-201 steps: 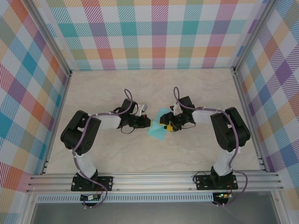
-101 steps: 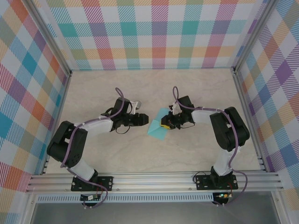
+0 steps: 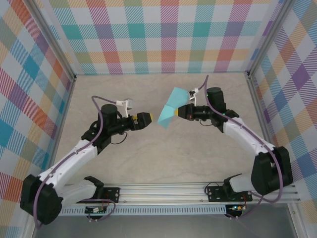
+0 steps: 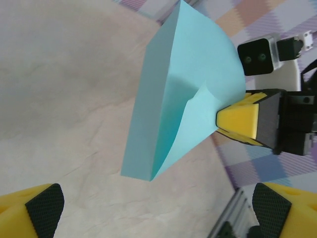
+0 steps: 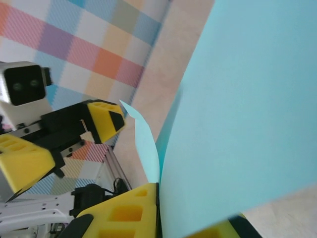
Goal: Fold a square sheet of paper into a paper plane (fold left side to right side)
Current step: Turn over the paper at the center of the table.
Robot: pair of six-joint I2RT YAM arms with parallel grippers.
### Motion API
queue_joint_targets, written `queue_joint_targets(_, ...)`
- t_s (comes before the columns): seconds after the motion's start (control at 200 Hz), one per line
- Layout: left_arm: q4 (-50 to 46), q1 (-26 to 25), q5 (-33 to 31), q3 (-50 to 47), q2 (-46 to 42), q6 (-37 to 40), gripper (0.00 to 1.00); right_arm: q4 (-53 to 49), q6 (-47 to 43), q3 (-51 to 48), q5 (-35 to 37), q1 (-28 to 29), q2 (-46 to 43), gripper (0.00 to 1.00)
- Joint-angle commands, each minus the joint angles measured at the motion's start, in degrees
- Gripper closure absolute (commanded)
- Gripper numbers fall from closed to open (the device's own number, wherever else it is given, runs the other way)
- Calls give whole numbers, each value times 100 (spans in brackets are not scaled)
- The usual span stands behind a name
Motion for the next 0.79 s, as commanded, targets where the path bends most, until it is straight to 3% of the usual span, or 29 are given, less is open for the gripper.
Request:
queue_joint_targets(0.0,574,64,635,249,-225,-567,0,84,-364,385,-762,21,-401,91)
queue_joint_targets(0.215,1445,-204,1414,625,-324,-749,0,-40,-449,1092,-1396,261,-704,90)
queue_joint_targets(0.45,1739,-878,1548,944,-293,-418,9,-105,-496,1537,-1707,726,-673,90)
queue_joint_targets(0.63,1838,-1061,1610,1052,-310,-291,32,0,-402,1564,-1873,822,-764,90)
queue_joint_targets(0.79,1887,-1133,1568,961,-404,-174,59,93,-224,1464,-1966,833,-855,90)
